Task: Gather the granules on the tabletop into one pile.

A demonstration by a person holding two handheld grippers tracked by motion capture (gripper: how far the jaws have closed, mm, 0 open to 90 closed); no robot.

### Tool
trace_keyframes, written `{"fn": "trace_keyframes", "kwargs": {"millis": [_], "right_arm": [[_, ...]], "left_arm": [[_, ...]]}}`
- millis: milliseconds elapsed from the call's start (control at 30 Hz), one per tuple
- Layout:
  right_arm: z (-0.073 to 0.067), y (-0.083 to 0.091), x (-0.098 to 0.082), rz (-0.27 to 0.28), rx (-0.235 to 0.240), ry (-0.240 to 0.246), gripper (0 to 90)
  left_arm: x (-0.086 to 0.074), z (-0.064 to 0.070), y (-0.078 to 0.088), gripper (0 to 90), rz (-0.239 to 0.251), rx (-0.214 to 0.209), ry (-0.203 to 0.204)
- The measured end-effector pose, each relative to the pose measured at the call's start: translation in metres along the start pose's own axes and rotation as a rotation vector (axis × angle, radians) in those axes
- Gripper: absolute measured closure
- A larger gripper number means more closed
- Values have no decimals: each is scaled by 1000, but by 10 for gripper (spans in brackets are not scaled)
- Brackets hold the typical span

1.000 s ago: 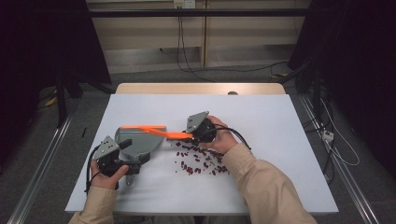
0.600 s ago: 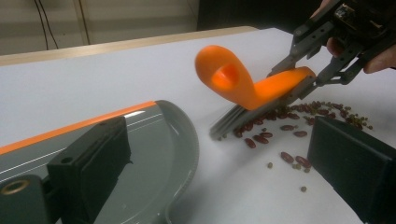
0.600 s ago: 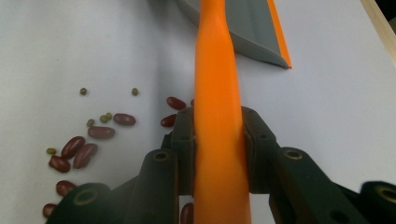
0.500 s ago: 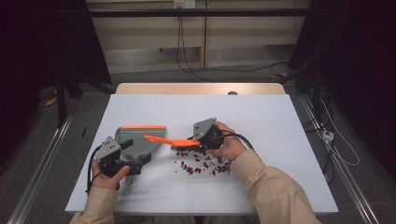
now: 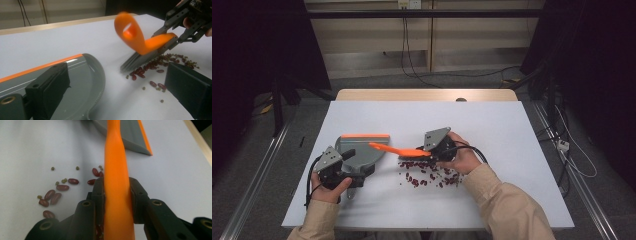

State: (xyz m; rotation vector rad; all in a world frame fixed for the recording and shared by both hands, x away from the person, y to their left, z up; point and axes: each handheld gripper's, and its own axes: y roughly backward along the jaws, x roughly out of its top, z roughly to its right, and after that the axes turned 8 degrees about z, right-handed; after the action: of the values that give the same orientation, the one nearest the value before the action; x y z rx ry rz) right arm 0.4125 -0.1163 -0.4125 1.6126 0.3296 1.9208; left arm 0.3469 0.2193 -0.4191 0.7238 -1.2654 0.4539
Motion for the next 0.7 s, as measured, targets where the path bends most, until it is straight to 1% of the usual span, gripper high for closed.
{"fn": "trace_keyframes", "kwargs": {"millis": [67, 167, 200, 300, 433, 500, 567, 667, 700], "right_arm": [[2, 3, 1, 31, -11, -21, 713], [2, 8, 5, 56, -30, -34, 713], [2, 9, 6, 60, -44, -40, 713], [2, 14, 7, 75, -71, -87, 713], [3, 22, 9, 117, -115, -193, 713], [2, 24, 10, 126, -141, -235, 713], [0, 26, 10, 141, -161, -308, 713], [-3, 28, 11, 164, -206, -405, 713], [-4, 28, 11, 179, -215, -450, 713]], "left_arm": [[0, 0, 0, 56, -1, -1, 0], [0, 0, 0, 56, 1, 1, 0], [0, 0, 0, 56, -1, 0, -2], [0, 0, 0, 56, -2, -1, -1], [-1, 0, 0, 56, -5, -1, -4], [0, 0, 0, 56, -3, -2, -3], [0, 0, -1, 56, -3, -2, -2], [0, 0, -1, 56, -4, -4, -4], [0, 1, -1, 56, -5, -4, -5]]}}
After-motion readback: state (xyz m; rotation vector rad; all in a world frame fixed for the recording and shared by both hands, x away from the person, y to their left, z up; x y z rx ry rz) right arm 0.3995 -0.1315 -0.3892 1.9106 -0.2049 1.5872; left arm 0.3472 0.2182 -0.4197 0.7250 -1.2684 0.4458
